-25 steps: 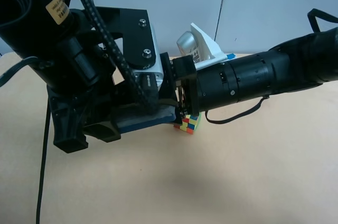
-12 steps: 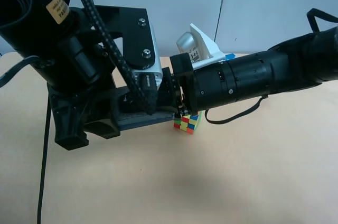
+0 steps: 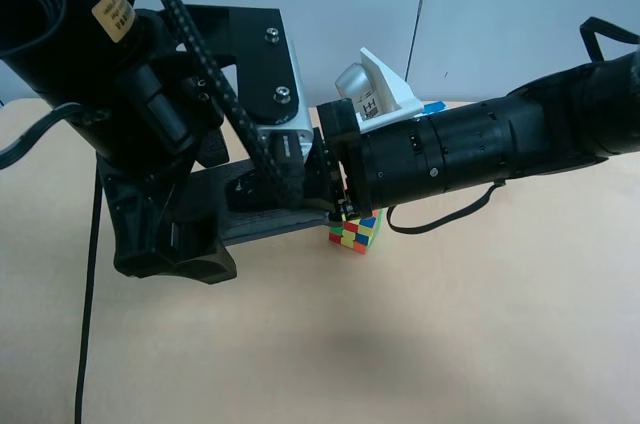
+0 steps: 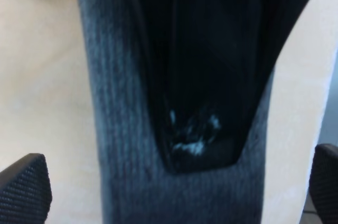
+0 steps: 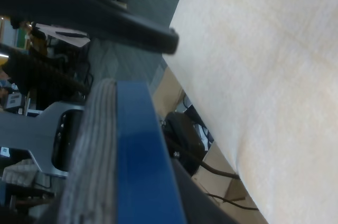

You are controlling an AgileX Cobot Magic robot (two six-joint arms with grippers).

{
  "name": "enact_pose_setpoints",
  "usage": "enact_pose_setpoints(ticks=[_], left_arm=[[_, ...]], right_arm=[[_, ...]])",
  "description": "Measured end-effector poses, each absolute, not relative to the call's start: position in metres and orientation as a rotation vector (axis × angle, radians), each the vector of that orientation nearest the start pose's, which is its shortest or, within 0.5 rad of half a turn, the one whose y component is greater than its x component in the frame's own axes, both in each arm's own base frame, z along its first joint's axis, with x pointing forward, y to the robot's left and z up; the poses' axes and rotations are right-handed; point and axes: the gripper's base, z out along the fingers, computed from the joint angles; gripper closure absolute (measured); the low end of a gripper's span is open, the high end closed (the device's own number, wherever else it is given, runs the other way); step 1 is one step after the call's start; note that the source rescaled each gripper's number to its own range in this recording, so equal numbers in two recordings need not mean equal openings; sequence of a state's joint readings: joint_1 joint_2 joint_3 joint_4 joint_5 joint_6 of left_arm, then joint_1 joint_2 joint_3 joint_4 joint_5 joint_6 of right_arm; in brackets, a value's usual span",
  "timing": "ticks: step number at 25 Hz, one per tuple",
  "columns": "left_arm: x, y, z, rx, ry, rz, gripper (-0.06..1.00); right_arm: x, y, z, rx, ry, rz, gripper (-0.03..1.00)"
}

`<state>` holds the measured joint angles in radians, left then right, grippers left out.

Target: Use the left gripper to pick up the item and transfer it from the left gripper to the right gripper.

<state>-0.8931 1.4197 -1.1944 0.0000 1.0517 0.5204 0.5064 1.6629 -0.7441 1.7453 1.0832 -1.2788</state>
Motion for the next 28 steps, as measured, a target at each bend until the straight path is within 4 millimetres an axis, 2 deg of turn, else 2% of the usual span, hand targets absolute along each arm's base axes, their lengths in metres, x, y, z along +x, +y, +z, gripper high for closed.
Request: enact_pose_setpoints(ticks=[2, 4, 9, 13, 21, 24, 28], left_arm=[[0.177, -0.216, 0.314, 1.809, 2.111, -0.059, -0.04], [0.178, -0.212, 0.325, 1.801, 2.128, 0.001, -0.04], [0.179, -0.194, 0.379, 1.545, 2.112, 0.1, -0.04], [0.162, -0.17, 0.415, 1.363, 2.079, 0.039, -0.04], [0.117, -0.112, 0.46, 0.981, 2.052, -0.152, -0.04], [0.1, -0.086, 0.459, 0.896, 2.029, -0.159, -0.04], [0.075, -0.053, 0.425, 0.878, 2.047, -0.146, -0.04]], right_arm=[[0.214, 0.209, 0.208, -0.578, 2.221, 1.754, 0.97], [0.214, 0.209, 0.208, -0.578, 2.222, 1.754, 0.97], [0.214, 0.209, 0.208, -0.578, 2.222, 1.754, 0.97], [0.214, 0.209, 0.208, -0.578, 2.222, 1.754, 0.97], [0.214, 0.209, 0.208, -0.578, 2.222, 1.754, 0.97], [0.214, 0.209, 0.208, -0.578, 2.222, 1.754, 0.97], [0.214, 0.209, 0.208, -0.578, 2.222, 1.754, 0.97]])
